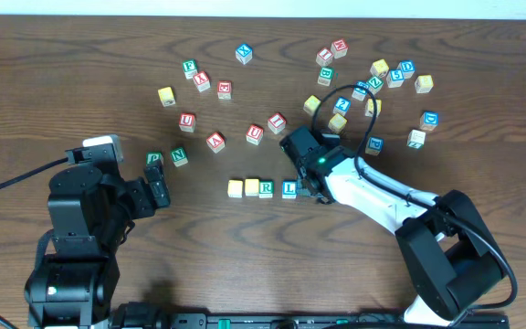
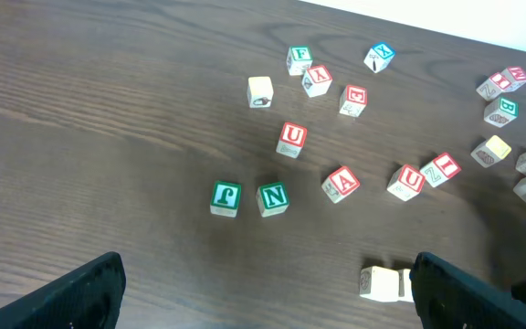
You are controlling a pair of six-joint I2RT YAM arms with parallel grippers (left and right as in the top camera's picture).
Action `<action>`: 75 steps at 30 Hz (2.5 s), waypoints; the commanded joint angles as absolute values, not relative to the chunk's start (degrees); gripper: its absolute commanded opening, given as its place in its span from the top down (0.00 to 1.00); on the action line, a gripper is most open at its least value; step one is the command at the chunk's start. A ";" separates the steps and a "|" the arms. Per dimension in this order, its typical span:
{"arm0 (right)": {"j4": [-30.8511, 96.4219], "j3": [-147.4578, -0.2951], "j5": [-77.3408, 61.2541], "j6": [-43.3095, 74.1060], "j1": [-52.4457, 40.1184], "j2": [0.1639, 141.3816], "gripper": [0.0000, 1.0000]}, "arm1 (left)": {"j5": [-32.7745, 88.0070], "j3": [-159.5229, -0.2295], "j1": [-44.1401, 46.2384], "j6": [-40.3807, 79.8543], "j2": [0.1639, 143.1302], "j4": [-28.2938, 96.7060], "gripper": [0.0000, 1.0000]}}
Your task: Spell out CORL
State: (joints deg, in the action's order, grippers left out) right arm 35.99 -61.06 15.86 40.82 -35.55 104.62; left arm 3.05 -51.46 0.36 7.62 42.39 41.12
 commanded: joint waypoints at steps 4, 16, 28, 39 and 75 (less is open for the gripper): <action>40.60 -61.73 7.68 42.78 -36.56 105.12 0.61 | 2.55 -52.84 0.05 7.11 42.24 41.15 0.02; 39.62 -61.73 10.22 44.14 -39.09 105.12 0.97 | 2.55 -52.84 0.05 7.11 42.24 41.15 0.02; 36.12 -61.71 9.04 44.12 -40.07 105.12 0.99 | 2.55 -52.84 0.05 7.11 42.24 41.15 0.02; 32.34 -61.71 11.51 44.10 -42.54 105.12 0.99 | 2.55 -52.84 0.05 7.11 42.24 41.15 0.02; 34.00 -61.71 14.72 46.63 -45.47 105.12 0.99 | 2.55 -52.84 0.05 7.11 42.24 41.15 0.02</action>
